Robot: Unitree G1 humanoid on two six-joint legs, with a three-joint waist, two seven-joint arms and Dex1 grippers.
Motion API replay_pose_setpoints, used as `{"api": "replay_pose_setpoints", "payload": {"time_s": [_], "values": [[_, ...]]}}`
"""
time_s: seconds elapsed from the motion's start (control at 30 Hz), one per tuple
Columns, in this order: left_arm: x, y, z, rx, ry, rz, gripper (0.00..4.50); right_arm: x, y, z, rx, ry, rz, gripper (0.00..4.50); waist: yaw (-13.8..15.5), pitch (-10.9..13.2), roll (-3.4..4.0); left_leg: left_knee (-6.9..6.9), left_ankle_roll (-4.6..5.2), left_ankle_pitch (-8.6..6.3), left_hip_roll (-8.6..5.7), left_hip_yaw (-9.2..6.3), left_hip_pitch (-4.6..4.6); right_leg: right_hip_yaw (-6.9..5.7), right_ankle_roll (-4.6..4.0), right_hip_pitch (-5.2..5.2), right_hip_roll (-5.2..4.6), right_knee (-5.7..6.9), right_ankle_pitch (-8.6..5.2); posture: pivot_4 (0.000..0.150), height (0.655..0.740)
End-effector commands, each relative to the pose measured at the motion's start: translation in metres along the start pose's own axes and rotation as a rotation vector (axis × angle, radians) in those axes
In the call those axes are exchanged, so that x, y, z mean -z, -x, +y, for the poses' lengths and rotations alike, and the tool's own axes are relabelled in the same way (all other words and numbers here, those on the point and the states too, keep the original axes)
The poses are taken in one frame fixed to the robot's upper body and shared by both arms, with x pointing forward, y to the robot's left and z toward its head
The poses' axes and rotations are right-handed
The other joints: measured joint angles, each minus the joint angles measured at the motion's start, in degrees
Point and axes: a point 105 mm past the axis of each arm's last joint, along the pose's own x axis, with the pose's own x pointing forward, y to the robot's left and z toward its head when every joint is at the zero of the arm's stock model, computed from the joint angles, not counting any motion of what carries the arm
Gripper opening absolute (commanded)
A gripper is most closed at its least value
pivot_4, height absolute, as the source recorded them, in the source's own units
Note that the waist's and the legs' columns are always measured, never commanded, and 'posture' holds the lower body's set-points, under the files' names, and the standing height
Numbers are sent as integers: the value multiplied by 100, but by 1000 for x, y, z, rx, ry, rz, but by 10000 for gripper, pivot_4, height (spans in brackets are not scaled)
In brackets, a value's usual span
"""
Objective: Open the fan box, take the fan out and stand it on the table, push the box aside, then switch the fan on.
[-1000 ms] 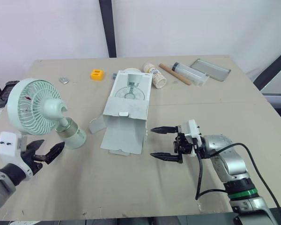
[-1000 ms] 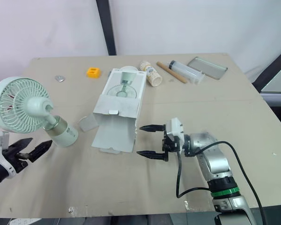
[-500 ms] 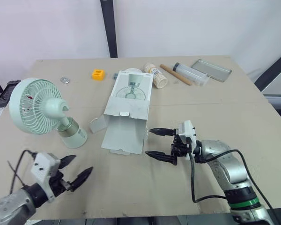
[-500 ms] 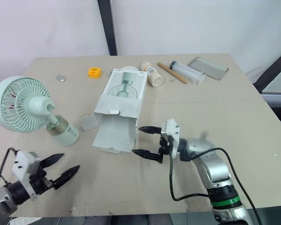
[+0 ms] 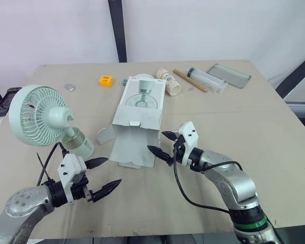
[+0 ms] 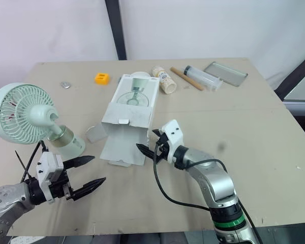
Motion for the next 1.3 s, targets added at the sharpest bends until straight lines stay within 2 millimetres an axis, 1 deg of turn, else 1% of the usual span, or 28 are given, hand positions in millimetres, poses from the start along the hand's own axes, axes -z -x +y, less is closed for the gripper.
{"api": "replay_pose_setpoints", "payload": {"time_s": [0.03,0.23,0.4,0.5,0.53,0.57,0.6,0.63,0.67,0.7,0.8,0.83,1.03,1.2,1.3], "values": [[-3,-3,1,15,-36,-11,44736,-14,-4,-5,77,34,-30,45000,-8,0,0,-1,0,0,0,-1,0,0,0,-1,0,0,0,1500,7400],[-3,-9,3,16,-46,-20,44736,-12,-11,-20,209,28,4,45000,-27,0,0,-3,0,0,-3,1,-1,1,0,-3,-3,0,0,1500,7400],[-4,-14,3,21,-46,-35,44736,-12,-13,-32,283,20,16,45000,-48,0,0,-3,0,0,-2,1,-1,2,0,-4,-2,2,0,1500,7400],[-5,-17,3,26,-48,-41,45000,-12,-13,-37,306,17,17,36748,-55,0,0,-3,0,0,-2,1,-1,1,0,-4,-2,2,0,1500,7400],[-5,-18,3,29,-50,-43,45000,-12,-12,-38,310,18,18,34774,-58,0,0,-3,0,0,-3,1,-1,1,0,-4,-2,2,0,1500,7400],[-5,-19,3,31,-51,-44,45000,-11,-12,-39,315,18,20,31318,-59,0,0,-3,0,0,-2,1,-1,1,0,-4,-2,2,0,1500,7400],[-6,-20,3,33,-52,-47,45000,-11,-11,-41,323,20,22,26162,-59,0,0,-3,0,0,-3,1,-1,1,0,-4,-2,2,0,1500,7400],[-6,-21,3,35,-53,-50,45000,-11,-10,-43,329,22,23,22515,-60,0,0,-3,0,0,-2,1,-1,1,0,-4,-2,2,0,1500,7400],[-7,-22,3,36,-54,-52,45000,-10,-10,-44,334,25,24,16721,-61,0,0,-3,1,0,-3,1,-1,2,0,-4,-2,2,0,1500,7400],[-7,-23,4,36,-54,-55,45000,-10,-9,-46,339,28,26,14111,-61,0,0,-3,0,0,-3,1,-1,1,0,-4,-2,2,0,1500,7400],[-7,-24,4,37,-54,-58,45000,-8,-6,-49,348,38,33,1782,-77,0,0,-3,1,0,-3,2,-1,2,0,-4,-1,3,0,1500,7400],[-7,-25,4,38,-54,-59,45000,-8,-5,-49,349,39,35,823,-81,0,0,-3,1,0,-3,2,0,2,0,-4,-1,3,0,1500,7400],[-9,-28,1,44,-54,-71,45000,-6,2,-55,360,58,43,823,-84,0,0,-3,2,0,-3,1,-1,1,0,-4,-2,3,0,1500,7400],[-7,-29,-7,60,-39,-73,45000,-14,21,-72,395,71,0,823,-88,0,0,-3,2,-1,-3,2,-1,2,0,-4,-1,3,0,1500,7400],[-5,-29,-6,56,-37,-69,45000,-16,33,-74,364,76,-33,823,-89,0,0,-3,4,-2,-4,2,-1,2,1,-3,-2,3,0,1500,7400]]}}
